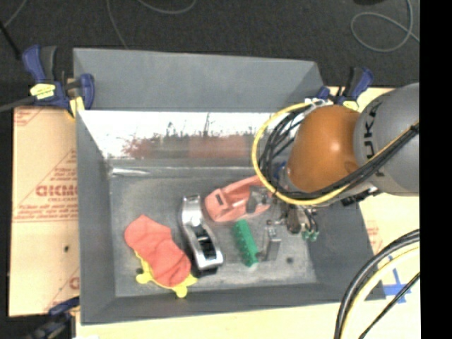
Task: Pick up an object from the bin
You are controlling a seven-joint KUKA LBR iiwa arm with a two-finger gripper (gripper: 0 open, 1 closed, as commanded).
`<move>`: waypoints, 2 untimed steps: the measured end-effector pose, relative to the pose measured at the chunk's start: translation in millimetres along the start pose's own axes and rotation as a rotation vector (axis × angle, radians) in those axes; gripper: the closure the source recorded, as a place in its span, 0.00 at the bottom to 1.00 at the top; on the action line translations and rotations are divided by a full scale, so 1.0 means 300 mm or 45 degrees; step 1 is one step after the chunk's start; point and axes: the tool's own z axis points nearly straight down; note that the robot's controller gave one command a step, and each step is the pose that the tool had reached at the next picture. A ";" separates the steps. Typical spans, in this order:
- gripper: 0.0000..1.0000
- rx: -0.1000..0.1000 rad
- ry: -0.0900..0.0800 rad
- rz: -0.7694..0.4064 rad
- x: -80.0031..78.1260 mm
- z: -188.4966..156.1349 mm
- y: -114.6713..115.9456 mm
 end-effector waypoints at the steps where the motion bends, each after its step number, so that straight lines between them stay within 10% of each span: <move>1: 0.00 0.000 0.013 -0.017 -0.069 -0.120 -0.005; 2: 0.00 0.000 -0.015 0.028 -0.133 -0.207 0.011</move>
Offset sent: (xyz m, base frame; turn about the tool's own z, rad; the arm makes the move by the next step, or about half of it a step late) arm 0.0607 0.0190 -0.0103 0.1435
